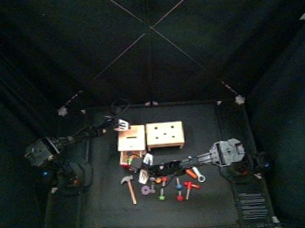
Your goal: Close drawer
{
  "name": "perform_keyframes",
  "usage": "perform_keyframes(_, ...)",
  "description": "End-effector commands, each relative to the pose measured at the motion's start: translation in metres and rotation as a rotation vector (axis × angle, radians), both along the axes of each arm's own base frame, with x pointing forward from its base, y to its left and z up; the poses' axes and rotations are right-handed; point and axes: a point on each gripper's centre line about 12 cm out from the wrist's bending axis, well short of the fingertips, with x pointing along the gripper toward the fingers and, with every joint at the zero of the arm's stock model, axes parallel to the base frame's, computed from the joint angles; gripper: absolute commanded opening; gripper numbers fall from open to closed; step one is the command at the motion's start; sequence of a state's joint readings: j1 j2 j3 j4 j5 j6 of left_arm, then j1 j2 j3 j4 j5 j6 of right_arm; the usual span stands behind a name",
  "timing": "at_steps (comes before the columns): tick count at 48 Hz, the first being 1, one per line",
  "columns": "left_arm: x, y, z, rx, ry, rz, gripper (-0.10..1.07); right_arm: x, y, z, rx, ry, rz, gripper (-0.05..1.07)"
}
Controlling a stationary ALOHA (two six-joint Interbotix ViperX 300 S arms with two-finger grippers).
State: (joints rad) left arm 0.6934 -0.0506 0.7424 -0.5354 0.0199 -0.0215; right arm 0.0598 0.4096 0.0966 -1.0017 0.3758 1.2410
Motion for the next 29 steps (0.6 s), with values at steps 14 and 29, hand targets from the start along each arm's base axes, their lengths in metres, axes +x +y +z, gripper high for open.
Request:
perform_keyframes(14, 0.003, 0.000, 0.006, 0.020, -0.004, -0.016, 0.28, 0.003, -0.018, 0.020, 0.005, -0.040, -0.047, 0.26)
perform_keyframes(29, 0.001, -0.002, 0.005, 0.016, 0.002, -0.020, 0.28, 0.003, -0.029, 0.023, 0.007, -0.042, -0.082, 0.26)
